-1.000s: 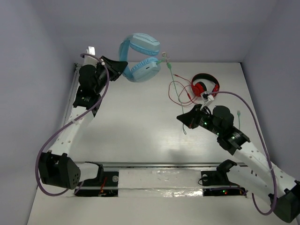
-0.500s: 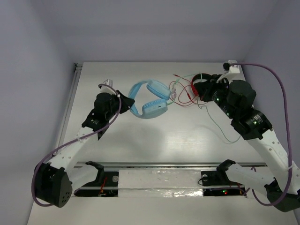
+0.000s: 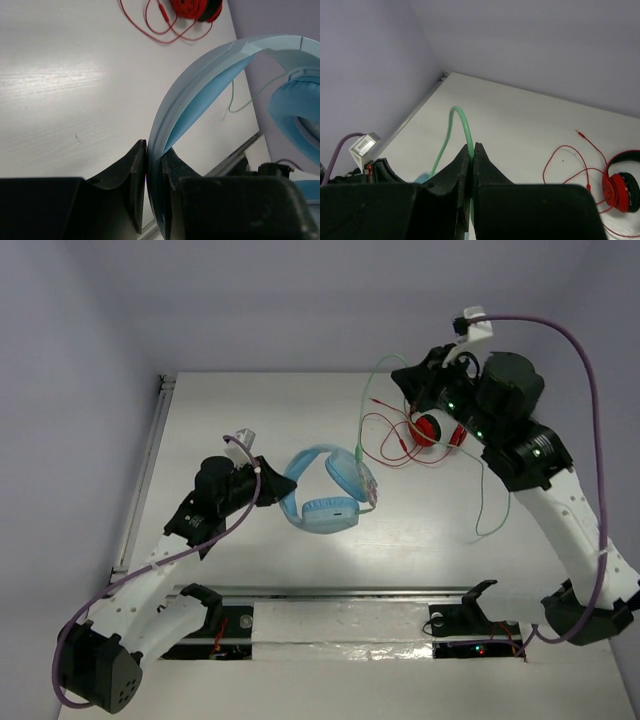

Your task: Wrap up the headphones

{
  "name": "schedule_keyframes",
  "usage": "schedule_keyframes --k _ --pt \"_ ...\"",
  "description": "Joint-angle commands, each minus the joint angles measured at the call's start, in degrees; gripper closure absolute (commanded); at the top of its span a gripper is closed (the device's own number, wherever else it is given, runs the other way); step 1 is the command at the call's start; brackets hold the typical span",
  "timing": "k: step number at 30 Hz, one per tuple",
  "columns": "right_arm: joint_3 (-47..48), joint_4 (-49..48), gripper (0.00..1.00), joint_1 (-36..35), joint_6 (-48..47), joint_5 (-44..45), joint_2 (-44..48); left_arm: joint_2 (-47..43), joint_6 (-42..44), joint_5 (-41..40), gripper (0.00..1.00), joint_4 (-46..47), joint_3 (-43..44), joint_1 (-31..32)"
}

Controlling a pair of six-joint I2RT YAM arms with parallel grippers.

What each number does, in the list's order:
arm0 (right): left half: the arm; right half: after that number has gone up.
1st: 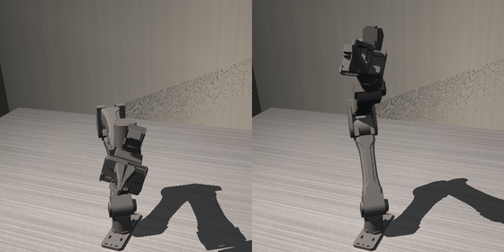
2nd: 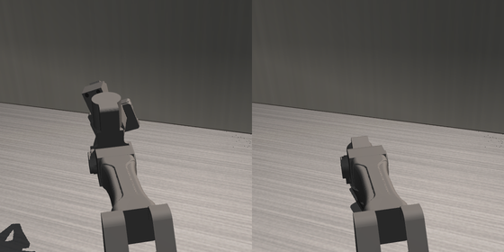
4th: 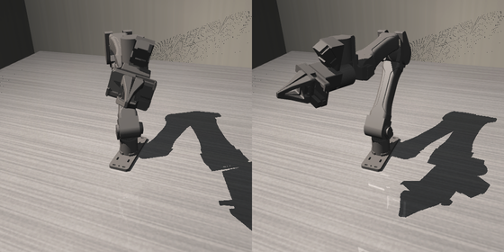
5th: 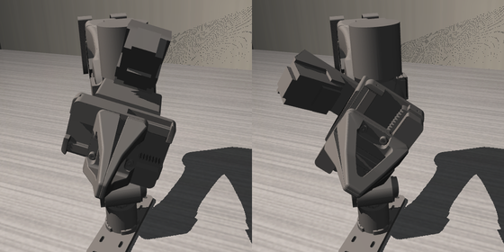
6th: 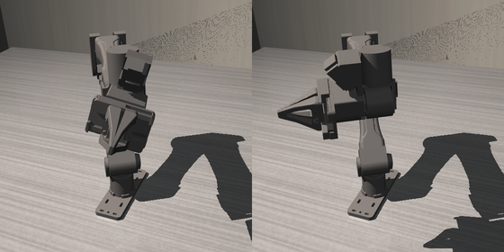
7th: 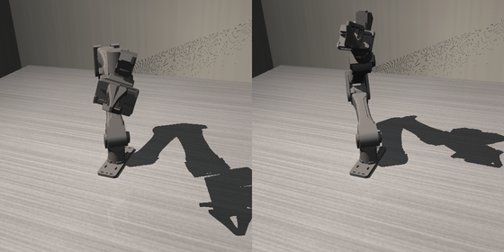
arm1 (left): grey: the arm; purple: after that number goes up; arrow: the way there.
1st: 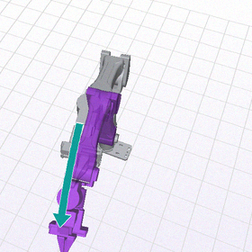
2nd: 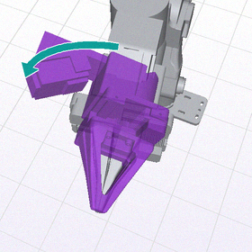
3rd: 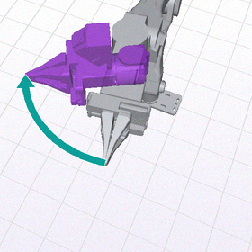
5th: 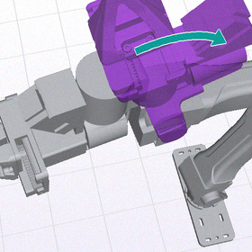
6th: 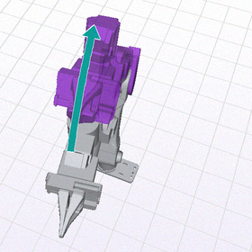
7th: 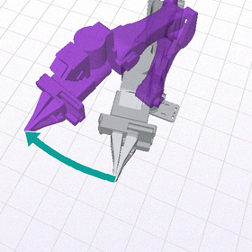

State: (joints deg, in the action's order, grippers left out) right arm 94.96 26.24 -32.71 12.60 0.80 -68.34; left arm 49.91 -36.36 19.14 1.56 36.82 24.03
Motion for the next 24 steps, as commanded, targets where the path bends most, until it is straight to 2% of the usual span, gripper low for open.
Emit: schedule_keyframes --k 1,6,11,16,18,19,21,22,24 --pt "3.39 -3.2 1.0 -0.51 -2.76 -6.67 -4.87 -2.01 0.59 8.35 1.0 1.34 -0.34 0.14" --pt "4.54 -6.28 1.0 -0.51 -2.58 -9.41 -12.43 -1.05 -0.11 15.92 1.0 5.2 -1.31 1.54" --pt "1.82 -7.86 1.0 -0.51 -0.92 -10.9 -17.35 2.11 -1.6 23.31 1.0 12.3 -0.08 6.27" --pt "-3.1 -11.47 1.0 -0.51 0.32 -11.0 -16.31 5.89 -6.78 27.08 1.0 23.64 0.36 10.5" --pt "-5.99 -12.61 1.0 -0.51 0.67 -11.08 -15.17 7.3 -11.77 29.1 1.0 35.98 0.36 11.73" --pt "-6.88 -12.88 1.0 -0.51 0.67 -10.99 -14.73 7.65 -13.54 29.2 1.0 36.05 0.27 11.74" --pt "-9.34 -14.8 1.0 -0.51 1.28 -11.17 -13.24 7.75 -16.19 28.33 1.0 43.85 0.53 12.26" --pt "-11.96 -15.51 1.0 -0.51 1.37 -10.82 -12.44 7.48 -16.9 27.19 1.0 44.92 1.14 12.27" --pt "-14.53 -16.83 1.0 -0.51 1.55 -10.56 -10.07 6.35 -14.81 24.82 1.0 40.21 4.81 12.27"
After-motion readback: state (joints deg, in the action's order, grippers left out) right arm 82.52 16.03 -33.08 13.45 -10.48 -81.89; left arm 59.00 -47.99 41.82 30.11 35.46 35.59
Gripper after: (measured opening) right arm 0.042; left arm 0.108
